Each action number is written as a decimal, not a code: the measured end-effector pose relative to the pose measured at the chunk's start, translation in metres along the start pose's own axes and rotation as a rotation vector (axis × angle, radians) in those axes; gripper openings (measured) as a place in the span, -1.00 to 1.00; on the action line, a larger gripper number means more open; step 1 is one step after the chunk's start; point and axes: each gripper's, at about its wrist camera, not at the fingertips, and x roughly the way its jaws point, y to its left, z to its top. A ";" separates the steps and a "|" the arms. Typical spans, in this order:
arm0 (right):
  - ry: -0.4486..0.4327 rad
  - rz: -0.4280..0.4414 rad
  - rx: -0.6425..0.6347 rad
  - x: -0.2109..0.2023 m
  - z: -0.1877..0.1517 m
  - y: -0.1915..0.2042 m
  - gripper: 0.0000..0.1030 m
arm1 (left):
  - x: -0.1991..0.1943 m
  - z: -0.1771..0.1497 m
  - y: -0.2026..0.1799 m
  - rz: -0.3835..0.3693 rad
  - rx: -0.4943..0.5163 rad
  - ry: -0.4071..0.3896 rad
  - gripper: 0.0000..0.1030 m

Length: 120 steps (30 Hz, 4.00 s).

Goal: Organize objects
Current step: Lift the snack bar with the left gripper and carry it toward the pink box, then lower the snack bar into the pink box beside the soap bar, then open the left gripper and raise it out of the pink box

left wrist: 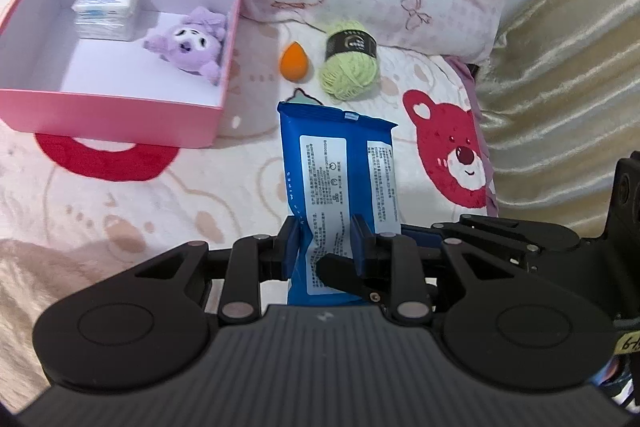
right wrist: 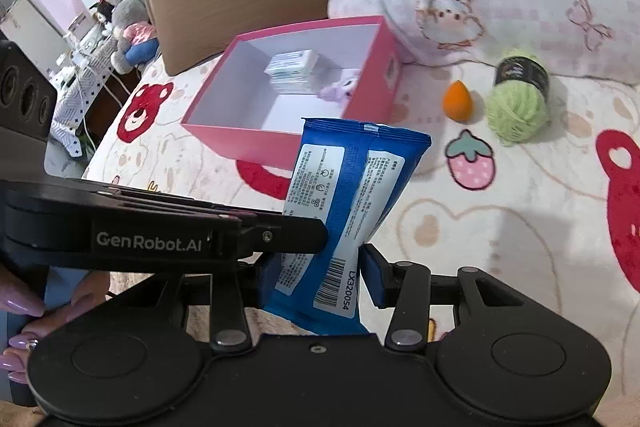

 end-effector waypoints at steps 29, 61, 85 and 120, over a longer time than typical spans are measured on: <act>-0.076 0.058 -0.083 0.046 0.083 0.082 -0.02 | -0.066 0.066 0.089 0.049 -0.045 -0.175 -0.46; 0.208 0.236 0.119 0.254 0.159 0.057 -0.11 | 0.037 0.138 0.249 0.249 -0.334 -0.005 -0.43; 0.334 0.085 -0.258 0.297 0.186 0.065 -0.86 | 0.069 0.142 0.270 0.236 -0.477 -0.011 -0.51; 0.026 0.003 -0.382 0.099 0.139 0.090 -0.20 | -0.076 0.101 0.131 0.281 -0.107 -0.132 -0.10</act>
